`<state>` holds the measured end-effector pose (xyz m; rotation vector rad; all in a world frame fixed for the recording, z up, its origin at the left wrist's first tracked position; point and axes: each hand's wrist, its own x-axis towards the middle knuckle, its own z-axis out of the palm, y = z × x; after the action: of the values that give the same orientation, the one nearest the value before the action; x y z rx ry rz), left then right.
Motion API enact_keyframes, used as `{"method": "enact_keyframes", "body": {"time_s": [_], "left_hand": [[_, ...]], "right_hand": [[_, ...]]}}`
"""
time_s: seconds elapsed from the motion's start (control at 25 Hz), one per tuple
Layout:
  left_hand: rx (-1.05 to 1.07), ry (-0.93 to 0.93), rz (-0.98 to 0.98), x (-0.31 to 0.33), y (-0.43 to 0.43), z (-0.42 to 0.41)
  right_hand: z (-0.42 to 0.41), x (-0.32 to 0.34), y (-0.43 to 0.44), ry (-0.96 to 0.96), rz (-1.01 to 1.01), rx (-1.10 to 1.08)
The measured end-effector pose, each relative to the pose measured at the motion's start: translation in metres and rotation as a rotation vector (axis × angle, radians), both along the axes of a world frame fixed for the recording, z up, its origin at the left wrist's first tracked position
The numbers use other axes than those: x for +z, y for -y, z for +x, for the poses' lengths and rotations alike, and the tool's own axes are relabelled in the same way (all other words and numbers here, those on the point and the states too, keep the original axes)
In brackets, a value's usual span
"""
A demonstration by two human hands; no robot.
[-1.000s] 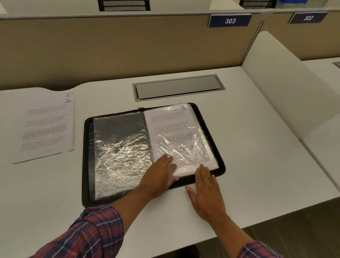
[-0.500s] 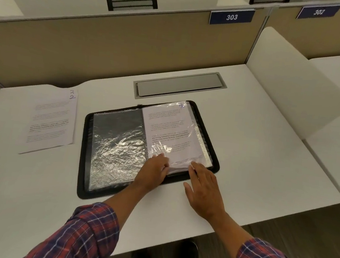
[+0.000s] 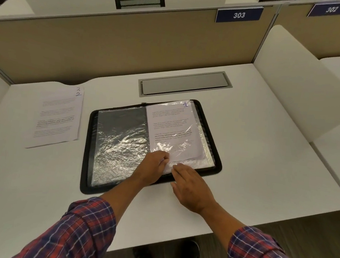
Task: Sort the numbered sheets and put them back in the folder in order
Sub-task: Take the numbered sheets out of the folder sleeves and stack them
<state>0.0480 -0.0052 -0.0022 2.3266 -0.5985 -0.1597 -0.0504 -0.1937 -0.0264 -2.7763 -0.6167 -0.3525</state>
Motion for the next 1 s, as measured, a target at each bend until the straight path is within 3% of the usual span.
{"method": "enact_keyframes", "body": {"time_s": [0.36,0.64,0.84,0.92,1.0], "left_hand": [[0.051,0.017,-0.095,-0.003,-0.005,-0.007],[-0.059,0.058,0.141,-0.013,-0.005,-0.009],[-0.32,0.152,0.376,-0.022,-0.01,-0.028],[-0.394,0.198,0.505,-0.028,-0.012,-0.036],[-0.397,0.233,0.581,-0.031,-0.011,-0.042]], "right_hand": [[0.037,-0.004,-0.007,-0.377,-0.223,-0.13],[-0.009,-0.013,-0.006,-0.267,-0.223,-0.17],[-0.043,-0.013,0.001,-0.168,-0.204,-0.174],[-0.047,-0.008,0.004,-0.097,-0.076,-0.194],[-0.041,0.004,0.009,-0.038,0.177,-0.335]]}}
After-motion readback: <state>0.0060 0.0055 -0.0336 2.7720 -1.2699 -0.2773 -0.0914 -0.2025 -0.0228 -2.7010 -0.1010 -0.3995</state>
